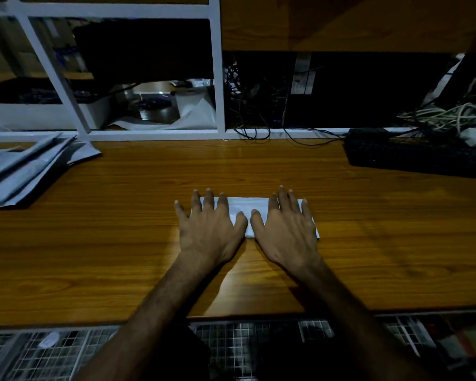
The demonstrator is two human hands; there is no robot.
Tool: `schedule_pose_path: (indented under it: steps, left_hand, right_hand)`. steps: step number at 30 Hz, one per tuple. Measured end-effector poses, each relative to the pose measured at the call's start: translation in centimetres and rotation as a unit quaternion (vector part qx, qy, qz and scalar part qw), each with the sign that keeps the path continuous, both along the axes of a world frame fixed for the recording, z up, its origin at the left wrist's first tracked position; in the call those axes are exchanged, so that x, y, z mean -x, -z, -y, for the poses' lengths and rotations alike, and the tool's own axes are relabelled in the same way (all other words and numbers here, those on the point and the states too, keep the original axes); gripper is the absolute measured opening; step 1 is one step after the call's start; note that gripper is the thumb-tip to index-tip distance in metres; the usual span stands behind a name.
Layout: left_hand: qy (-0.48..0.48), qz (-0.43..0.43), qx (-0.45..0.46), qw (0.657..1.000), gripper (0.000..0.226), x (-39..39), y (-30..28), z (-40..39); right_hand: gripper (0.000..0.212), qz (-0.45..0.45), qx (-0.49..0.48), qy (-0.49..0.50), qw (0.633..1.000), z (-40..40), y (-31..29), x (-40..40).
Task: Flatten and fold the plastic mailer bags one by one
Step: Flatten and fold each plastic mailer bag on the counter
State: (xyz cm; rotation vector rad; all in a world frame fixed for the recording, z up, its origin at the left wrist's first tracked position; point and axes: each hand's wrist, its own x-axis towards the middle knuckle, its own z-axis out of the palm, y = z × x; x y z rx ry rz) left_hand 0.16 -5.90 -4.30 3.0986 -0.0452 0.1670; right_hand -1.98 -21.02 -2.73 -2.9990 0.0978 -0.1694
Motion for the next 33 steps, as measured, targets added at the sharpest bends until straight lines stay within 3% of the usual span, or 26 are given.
schedule_pose_path:
  steps: [13, 23, 33]
  left_hand:
    - [-0.025, -0.019, 0.031, 0.999, 0.098, 0.4, -0.2, -1.9]
    - [-0.02, -0.032, 0.051, 0.998, 0.077, 1.1, -0.5, -4.0]
    - [-0.02, -0.042, 0.054, 0.997, 0.062, 2.4, -1.1, -6.4]
  right_hand:
    - [0.075, -0.008, -0.021, 0.034, 0.999, 2.8, 0.2, 0.7]
    - [0.08, -0.019, -0.021, 0.056, 0.998, 4.8, 0.8, 1.0]
    - [0.062, -0.012, -0.019, 0.042, 0.999, 6.8, 1.0, 1.5]
